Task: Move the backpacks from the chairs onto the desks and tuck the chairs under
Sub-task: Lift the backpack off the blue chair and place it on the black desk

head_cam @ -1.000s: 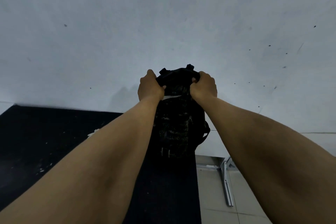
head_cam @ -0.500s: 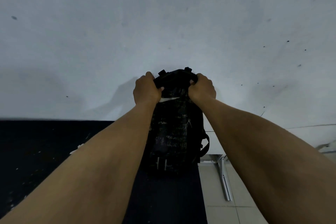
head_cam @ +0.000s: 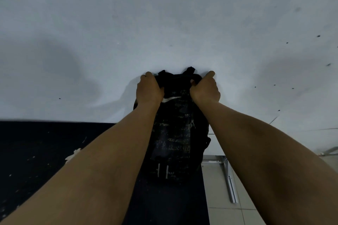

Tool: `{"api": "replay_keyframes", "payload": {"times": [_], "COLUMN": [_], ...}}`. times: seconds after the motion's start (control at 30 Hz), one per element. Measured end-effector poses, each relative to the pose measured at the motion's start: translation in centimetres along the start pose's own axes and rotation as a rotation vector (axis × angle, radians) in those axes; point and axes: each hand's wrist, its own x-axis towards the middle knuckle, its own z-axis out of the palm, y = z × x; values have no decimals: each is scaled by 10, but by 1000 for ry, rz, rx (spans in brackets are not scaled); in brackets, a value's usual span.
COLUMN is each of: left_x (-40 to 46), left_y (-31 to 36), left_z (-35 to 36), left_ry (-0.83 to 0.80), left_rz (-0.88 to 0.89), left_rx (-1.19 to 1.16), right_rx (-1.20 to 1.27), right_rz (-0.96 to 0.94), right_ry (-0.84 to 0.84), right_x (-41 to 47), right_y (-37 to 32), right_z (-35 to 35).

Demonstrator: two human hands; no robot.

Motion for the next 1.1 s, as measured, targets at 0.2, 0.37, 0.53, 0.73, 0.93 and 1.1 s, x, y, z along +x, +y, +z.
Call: {"api": "replay_keyframes", "payload": {"times": [0.2,0.37,0.53,0.73,0.93,1.1], "left_x": [-2,-7,-18,-38,-63,-94], "left_y": [0,1,8,24,47,73], "left_z": [3,-9,-21,-33,-45,-57], "left_ry": [-37,-58,-70,-110,-165,-155], "left_rz": [6,3,22,41,59,70], "left_rx": [94,187,225,228,245,260], "right_rx": [-162,-151,-245,-363,-386,-402], "right_rz": [29,-101,-251,-369,-416,-432], "right_ry": [31,-44,-74,-41,-41,-50], "right_x": [3,-4,-21,-44,-63,-84], "right_y": [7,7,4,7,12,23], "right_z": [5,-3,-15,-33,-61,-90]}}
